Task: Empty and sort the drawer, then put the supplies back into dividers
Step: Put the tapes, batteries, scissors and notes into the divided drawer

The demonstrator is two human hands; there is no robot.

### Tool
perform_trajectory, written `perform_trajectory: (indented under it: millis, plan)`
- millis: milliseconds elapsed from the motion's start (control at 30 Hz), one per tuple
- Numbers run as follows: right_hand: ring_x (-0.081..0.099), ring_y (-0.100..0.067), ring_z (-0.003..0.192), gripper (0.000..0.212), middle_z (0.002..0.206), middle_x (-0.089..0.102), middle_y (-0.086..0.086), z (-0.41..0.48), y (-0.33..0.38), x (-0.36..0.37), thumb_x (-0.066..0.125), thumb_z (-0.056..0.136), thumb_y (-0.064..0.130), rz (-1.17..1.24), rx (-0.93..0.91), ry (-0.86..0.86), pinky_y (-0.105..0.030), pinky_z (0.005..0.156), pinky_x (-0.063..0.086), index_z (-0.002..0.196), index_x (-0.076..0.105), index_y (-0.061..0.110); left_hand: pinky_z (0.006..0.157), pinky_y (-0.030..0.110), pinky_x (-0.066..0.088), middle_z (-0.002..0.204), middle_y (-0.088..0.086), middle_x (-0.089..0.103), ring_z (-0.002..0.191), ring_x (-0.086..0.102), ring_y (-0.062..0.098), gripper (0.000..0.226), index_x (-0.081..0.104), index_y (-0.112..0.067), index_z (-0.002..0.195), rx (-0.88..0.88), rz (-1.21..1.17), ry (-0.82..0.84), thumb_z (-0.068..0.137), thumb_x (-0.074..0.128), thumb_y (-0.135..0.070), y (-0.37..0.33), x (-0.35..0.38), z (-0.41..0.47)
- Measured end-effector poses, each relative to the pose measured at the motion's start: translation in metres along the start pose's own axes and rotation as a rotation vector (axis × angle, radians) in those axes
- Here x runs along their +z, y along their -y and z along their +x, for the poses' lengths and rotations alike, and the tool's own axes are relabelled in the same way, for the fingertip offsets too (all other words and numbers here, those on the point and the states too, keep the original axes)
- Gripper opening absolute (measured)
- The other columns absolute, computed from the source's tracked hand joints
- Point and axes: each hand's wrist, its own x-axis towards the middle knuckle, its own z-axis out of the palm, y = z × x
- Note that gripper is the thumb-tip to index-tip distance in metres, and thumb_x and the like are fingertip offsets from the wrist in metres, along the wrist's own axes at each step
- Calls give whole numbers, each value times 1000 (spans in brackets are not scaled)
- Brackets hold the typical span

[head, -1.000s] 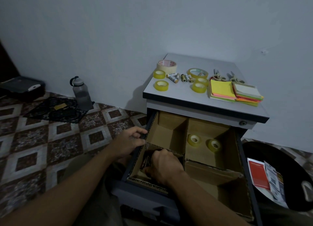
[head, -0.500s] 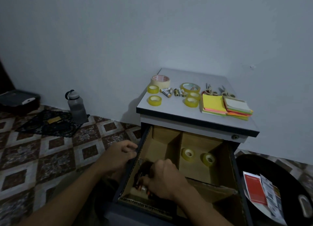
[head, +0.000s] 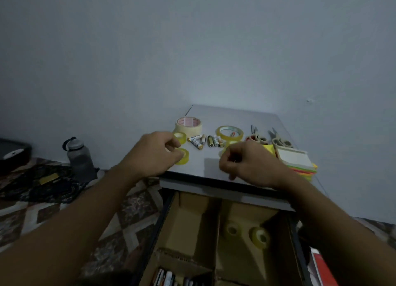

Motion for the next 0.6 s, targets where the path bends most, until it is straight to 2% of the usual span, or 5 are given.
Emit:
perform_trajectory:
  millis: [100, 200, 333, 500, 600]
  plan:
    - [66, -10, 82, 6, 88, 72, 8, 37, -20, -21, 68, 85, 20, -79, 18, -86, -22, 69, 49, 90, 72, 21, 81, 28, 51, 103, -6, 68, 90, 62, 12, 24, 70, -28, 103, 29, 97, 37, 81, 74, -36, -8, 10, 37]
    - [61, -13, 89, 22, 104, 69, 4, 70, -37, -28, 70, 85, 22, -187, 42, -80, -18, 68, 44, 106, 71, 19, 81, 32, 54, 108, -4, 67, 92, 64, 17, 35, 68, -29, 107, 27, 174, 96, 77, 76, -45, -13, 23, 64]
    - [60, -18, 107, 41, 121, 66, 1, 106, -48, -19, 72, 85, 31, -287, 25, 21, -27, 86, 45, 124, 65, 21, 89, 39, 54, 116, 1, 63, 104, 58, 21, 51, 64, -35, 111, 30, 343, 119, 71, 69, -65, -15, 39, 82]
    - [45, -23, 127, 65, 133, 59, 4, 135, -57, -4, 73, 79, 50, -376, 8, 134, -42, 106, 40, 137, 53, 28, 96, 40, 44, 125, 7, 57, 117, 48, 26, 58, 60, -31, 125, 74, 531, 97, 78, 65, -64, -19, 51, 87]
    - [37, -26, 130, 69, 136, 56, 5, 142, -60, 0, 72, 79, 53, -419, 23, 164, -46, 106, 38, 141, 49, 31, 95, 41, 43, 124, 3, 60, 118, 47, 25, 57, 60, -31, 124, 84, 536, 95, 77, 67, -62, -15, 55, 92]
